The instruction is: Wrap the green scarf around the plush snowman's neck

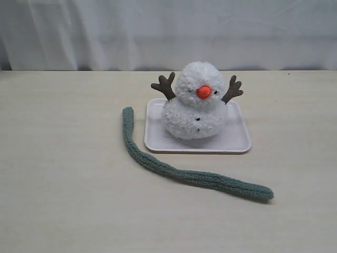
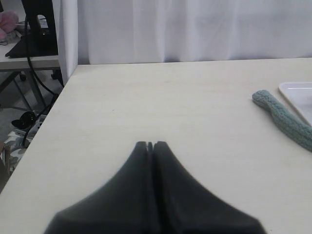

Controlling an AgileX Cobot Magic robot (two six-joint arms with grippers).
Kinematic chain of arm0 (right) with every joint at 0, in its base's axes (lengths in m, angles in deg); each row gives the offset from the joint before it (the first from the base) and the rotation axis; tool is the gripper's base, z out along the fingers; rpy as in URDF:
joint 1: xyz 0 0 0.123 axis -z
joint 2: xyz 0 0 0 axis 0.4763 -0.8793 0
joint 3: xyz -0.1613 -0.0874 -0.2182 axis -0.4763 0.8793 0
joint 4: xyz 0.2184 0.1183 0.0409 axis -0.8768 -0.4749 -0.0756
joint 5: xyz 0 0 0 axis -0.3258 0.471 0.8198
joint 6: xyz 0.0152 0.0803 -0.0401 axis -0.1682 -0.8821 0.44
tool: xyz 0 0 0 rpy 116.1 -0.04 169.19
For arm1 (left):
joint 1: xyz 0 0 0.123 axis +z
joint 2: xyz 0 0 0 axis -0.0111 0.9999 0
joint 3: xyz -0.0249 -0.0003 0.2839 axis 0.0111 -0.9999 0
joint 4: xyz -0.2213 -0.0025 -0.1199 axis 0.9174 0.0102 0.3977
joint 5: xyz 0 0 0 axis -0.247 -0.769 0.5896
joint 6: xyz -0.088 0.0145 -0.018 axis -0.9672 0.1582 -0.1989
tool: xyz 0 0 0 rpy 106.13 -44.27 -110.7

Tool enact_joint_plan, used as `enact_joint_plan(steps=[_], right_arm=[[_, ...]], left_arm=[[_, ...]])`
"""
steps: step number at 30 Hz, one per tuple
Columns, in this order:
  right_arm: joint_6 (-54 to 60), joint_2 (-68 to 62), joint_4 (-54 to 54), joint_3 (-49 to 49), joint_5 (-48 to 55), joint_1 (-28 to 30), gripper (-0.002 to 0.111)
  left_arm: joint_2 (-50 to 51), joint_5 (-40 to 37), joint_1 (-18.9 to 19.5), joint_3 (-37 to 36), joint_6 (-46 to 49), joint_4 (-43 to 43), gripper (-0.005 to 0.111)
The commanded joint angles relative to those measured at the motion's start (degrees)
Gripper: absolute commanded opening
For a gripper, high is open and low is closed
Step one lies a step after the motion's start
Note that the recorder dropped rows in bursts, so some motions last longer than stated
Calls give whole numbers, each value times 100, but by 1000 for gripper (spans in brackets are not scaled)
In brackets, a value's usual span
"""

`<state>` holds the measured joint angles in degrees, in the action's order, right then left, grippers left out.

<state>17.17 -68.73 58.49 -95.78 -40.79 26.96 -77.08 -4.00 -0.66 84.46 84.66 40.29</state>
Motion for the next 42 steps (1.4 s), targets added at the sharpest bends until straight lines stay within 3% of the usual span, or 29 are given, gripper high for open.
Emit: enact_joint_plan(steps=[1,4,12,14,16,19,21,24,31,42], right_arm=[[866,-1105,-834,-610,1853,0,77],[2418,-2134,-2448,-748,2767,0,77],[5192,-4519,-4859,-748,3262,0,73],[5491,-5154,-4859,-748,3178,-32,73],[5545,-5768,-4607,-748,2716,-416,73],[5476,-6548,-3981,-808,1835,-1565,73],[4865,-6995,-3380,-984,1239,-2111,73],[3918,-7929,-2326,-1514,1142,-2667,73],[4256,-9336,-2233,-2472,1136,-3199,73],[4389,-10357,-1556,-2924,672,-3265,73]], left_arm=[[-11,72,-38,-9,6,29,0],[-11,72,-38,-9,6,29,0],[-11,72,-38,-9,6,29,0],[-11,72,-38,-9,6,29,0],[-11,72,-38,-9,6,29,0],[-11,72,-38,-9,6,29,0],[-11,72,-38,-9,6,29,0],[-11,72,-38,-9,6,29,0],[-11,72,-38,-9,6,29,0],[-11,72,-38,-9,6,29,0]])
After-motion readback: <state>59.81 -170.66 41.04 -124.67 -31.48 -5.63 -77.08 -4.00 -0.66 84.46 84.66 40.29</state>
